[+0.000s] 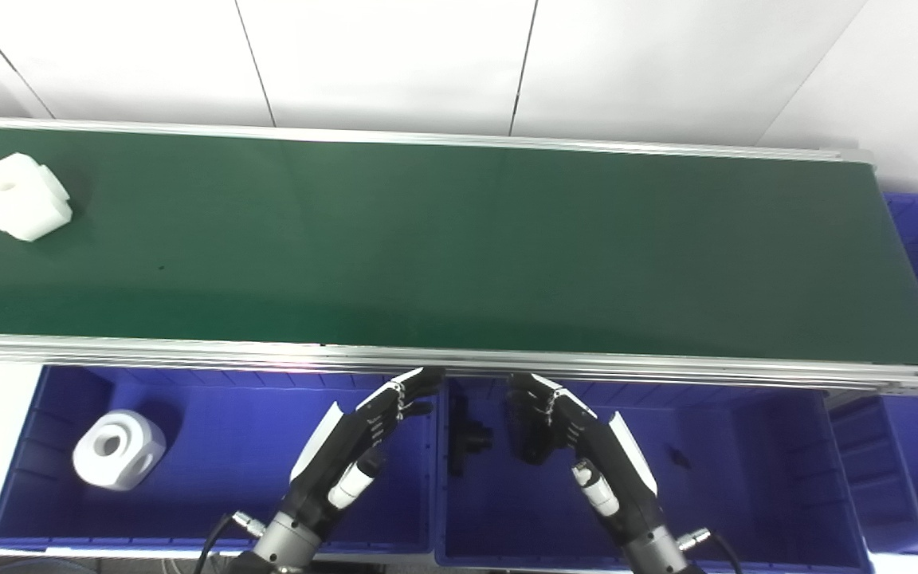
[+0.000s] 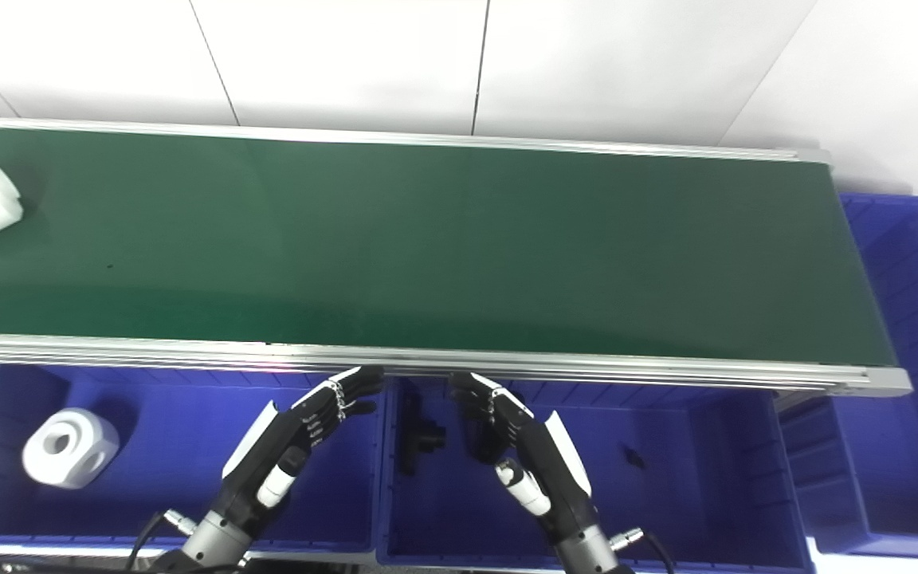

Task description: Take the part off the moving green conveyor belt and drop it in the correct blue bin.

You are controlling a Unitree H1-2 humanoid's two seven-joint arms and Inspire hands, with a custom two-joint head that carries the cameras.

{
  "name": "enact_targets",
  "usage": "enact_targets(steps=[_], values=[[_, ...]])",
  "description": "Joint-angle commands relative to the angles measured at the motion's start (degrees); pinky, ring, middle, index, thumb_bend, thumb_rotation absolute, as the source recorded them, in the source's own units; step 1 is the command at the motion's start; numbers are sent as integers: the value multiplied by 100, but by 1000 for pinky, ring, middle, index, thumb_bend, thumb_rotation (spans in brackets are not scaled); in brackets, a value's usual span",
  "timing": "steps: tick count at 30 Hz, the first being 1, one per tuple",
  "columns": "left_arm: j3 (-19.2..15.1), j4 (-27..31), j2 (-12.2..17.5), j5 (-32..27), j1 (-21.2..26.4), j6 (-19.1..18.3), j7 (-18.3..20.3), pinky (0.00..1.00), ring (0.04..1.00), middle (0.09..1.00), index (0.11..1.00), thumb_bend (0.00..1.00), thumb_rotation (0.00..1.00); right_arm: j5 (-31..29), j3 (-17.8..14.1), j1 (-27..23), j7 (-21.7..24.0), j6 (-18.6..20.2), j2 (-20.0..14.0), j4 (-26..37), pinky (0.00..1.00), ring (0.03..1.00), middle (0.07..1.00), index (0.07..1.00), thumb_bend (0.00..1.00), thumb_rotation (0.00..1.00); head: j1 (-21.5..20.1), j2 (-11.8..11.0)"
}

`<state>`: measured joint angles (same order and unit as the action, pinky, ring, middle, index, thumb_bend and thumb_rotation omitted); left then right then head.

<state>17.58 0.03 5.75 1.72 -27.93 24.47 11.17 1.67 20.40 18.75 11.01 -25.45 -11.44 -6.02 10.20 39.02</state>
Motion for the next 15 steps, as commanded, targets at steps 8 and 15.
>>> enact_targets(steps=[8, 15], values=[[-6, 35, 12, -73, 9, 240, 21, 849, 891, 891, 848, 844, 991, -19, 0, -27, 34, -147, 48, 64, 764, 819, 845, 825, 897, 1000, 2, -7], [-2, 16, 5, -62, 21, 238, 9, 842, 888, 889, 848, 823, 993, -33, 6, -41, 78, -147, 19, 72, 766, 820, 849, 828, 878, 1000, -7, -3]])
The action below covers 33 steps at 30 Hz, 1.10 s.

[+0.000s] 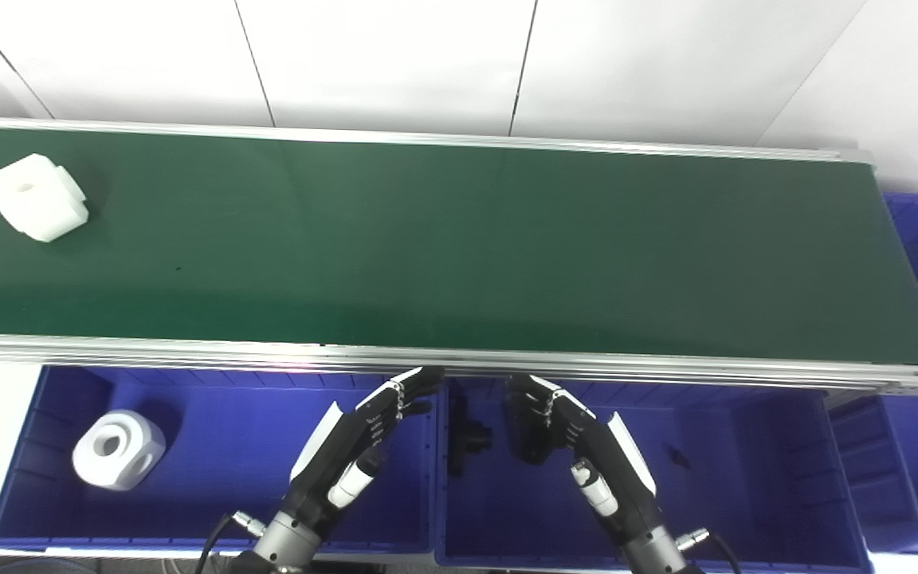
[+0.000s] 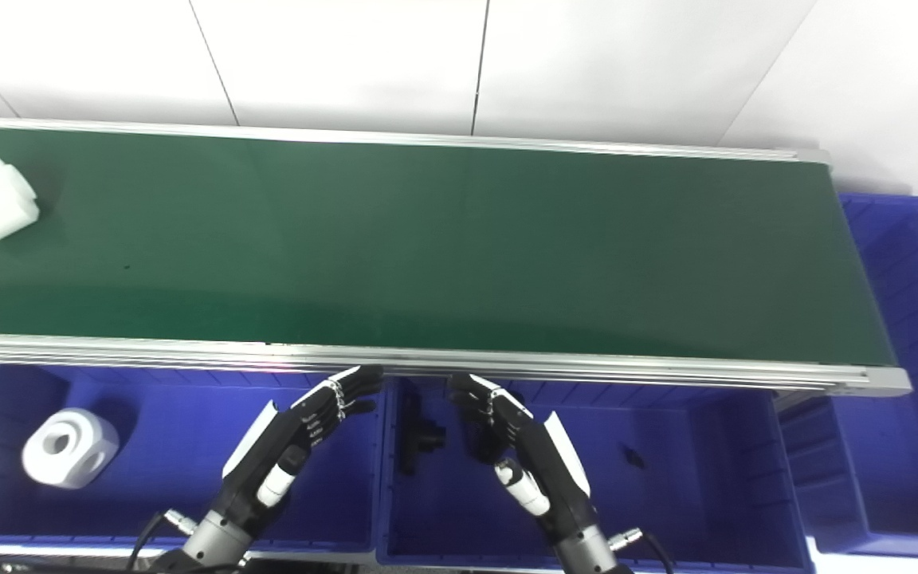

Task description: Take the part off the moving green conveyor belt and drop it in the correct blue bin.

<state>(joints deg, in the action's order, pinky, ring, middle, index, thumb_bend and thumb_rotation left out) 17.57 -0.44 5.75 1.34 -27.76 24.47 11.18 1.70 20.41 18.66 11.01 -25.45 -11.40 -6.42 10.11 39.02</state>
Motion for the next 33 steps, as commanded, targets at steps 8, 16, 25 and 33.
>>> enact_targets(steps=[8, 16, 25, 33], values=[[-10, 75, -25, 15, -20, 231, -30, 838, 887, 888, 843, 837, 988, -47, 2, -33, 92, -147, 6, 116, 758, 818, 848, 828, 876, 1000, -3, -12], [-6, 78, -4, -17, -18, 236, 1, 846, 893, 893, 848, 846, 983, 6, 9, -28, 40, -147, 14, 113, 756, 816, 847, 826, 895, 1000, 12, -28], [-10, 58, -3, -24, -13, 241, 7, 844, 892, 892, 846, 850, 983, -8, 16, -38, 64, -147, 3, 104, 754, 816, 849, 830, 874, 1000, -2, -23], [-6, 84, -21, -25, -30, 235, -11, 830, 886, 888, 840, 829, 988, 1, 12, -16, 43, -147, 11, 119, 753, 817, 847, 829, 876, 1000, -7, -25]])
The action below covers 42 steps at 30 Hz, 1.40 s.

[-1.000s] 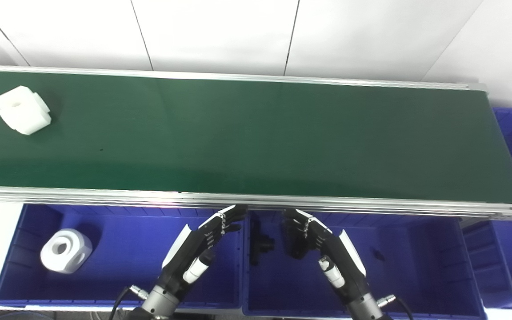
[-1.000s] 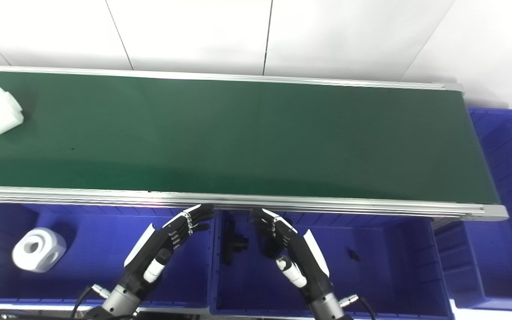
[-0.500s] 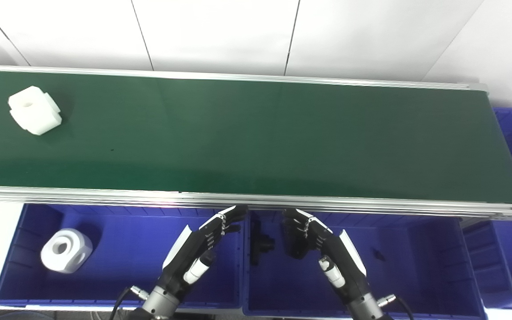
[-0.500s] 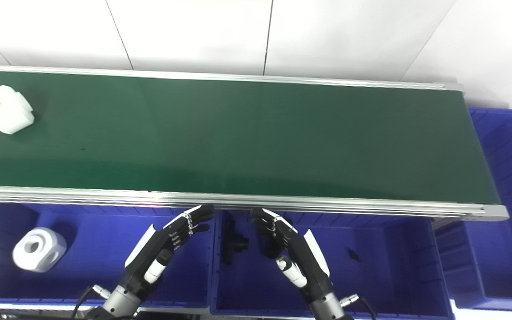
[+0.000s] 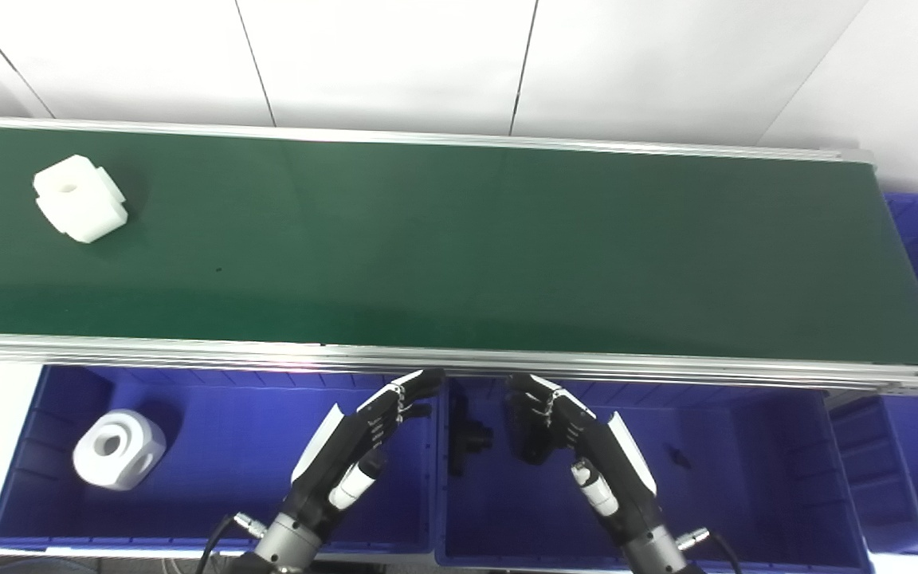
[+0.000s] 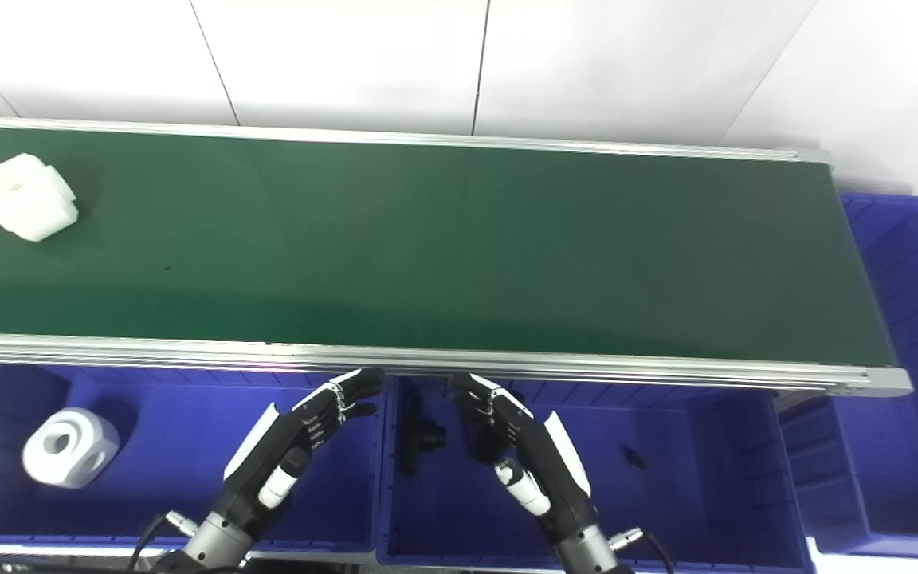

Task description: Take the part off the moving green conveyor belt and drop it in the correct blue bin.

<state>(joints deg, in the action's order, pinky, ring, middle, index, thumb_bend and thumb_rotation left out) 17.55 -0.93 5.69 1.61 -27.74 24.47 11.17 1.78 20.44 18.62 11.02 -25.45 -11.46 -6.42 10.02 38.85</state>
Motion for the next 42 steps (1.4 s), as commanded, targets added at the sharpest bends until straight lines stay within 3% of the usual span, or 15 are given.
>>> enact_targets(steps=[1, 30, 36, 39, 42], values=[[-4, 128, -17, -55, -35, 232, -8, 833, 887, 888, 840, 829, 988, -20, 6, -10, 51, -147, 21, 113, 754, 817, 847, 828, 878, 1000, 4, -9], [-5, 112, -9, -36, -17, 241, -17, 833, 884, 884, 843, 836, 983, -4, 22, -31, 50, -147, 10, 87, 743, 816, 850, 824, 880, 999, 6, -17], [16, -131, 16, 37, 102, 244, -20, 840, 883, 880, 845, 849, 995, -29, 5, -79, 50, -147, 16, -122, 729, 812, 850, 819, 880, 995, 164, -354], [26, -273, -25, 23, 165, 243, -45, 832, 878, 874, 839, 845, 984, -14, 0, -141, 24, -147, 18, -280, 724, 806, 845, 817, 886, 997, 354, -649], [47, -390, -60, 34, 227, 243, -82, 814, 865, 863, 825, 825, 970, -27, -15, -191, 15, -147, 31, -405, 724, 798, 835, 809, 897, 996, 432, -758]])
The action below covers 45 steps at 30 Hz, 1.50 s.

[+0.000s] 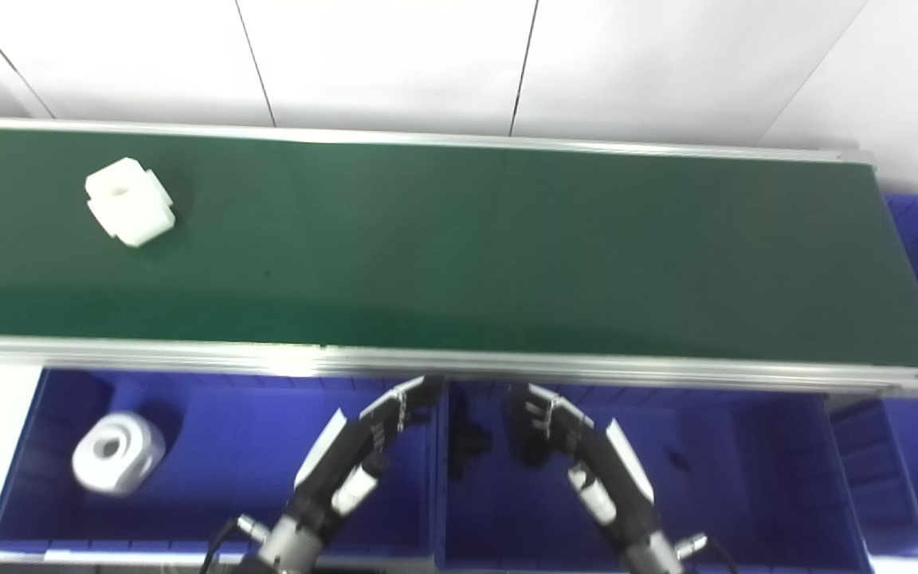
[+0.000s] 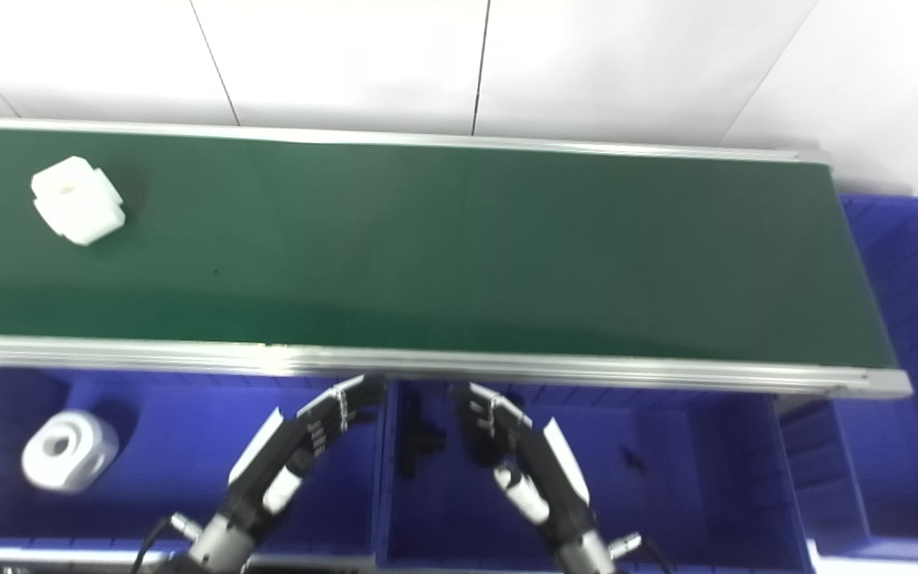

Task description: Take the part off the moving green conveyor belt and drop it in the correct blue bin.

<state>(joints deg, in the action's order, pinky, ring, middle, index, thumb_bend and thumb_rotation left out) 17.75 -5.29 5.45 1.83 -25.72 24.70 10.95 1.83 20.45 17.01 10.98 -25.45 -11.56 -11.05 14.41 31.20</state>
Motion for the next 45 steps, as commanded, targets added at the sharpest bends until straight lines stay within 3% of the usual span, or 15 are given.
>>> enact_targets(steps=[1, 7, 12, 27, 45], values=[[47, -14, -37, 55, 62, 221, -104, 812, 864, 862, 823, 822, 969, -48, -25, -45, 33, -147, 40, 15, 723, 796, 833, 807, 900, 995, 85, -118], [136, -287, -47, 87, 201, 223, -249, 780, 837, 839, 802, 846, 965, -86, -71, -128, 48, -147, 68, -248, 710, 787, 822, 801, 909, 996, 235, -445], [180, -466, -26, 85, 294, 223, -321, 766, 823, 829, 789, 861, 966, -106, -95, -227, 103, -147, 87, -443, 690, 776, 810, 788, 910, 988, 273, -573], [407, -573, 105, 143, 463, 223, -523, 760, 816, 824, 780, 812, 972, -229, -240, -276, 350, -147, 100, -535, 705, 780, 822, 795, 916, 983, 737, -592], [704, -345, 234, 252, 488, 223, -906, 713, 793, 809, 762, 813, 984, -173, -326, -264, 450, -147, 100, -466, 714, 804, 841, 816, 898, 989, 762, -468]])
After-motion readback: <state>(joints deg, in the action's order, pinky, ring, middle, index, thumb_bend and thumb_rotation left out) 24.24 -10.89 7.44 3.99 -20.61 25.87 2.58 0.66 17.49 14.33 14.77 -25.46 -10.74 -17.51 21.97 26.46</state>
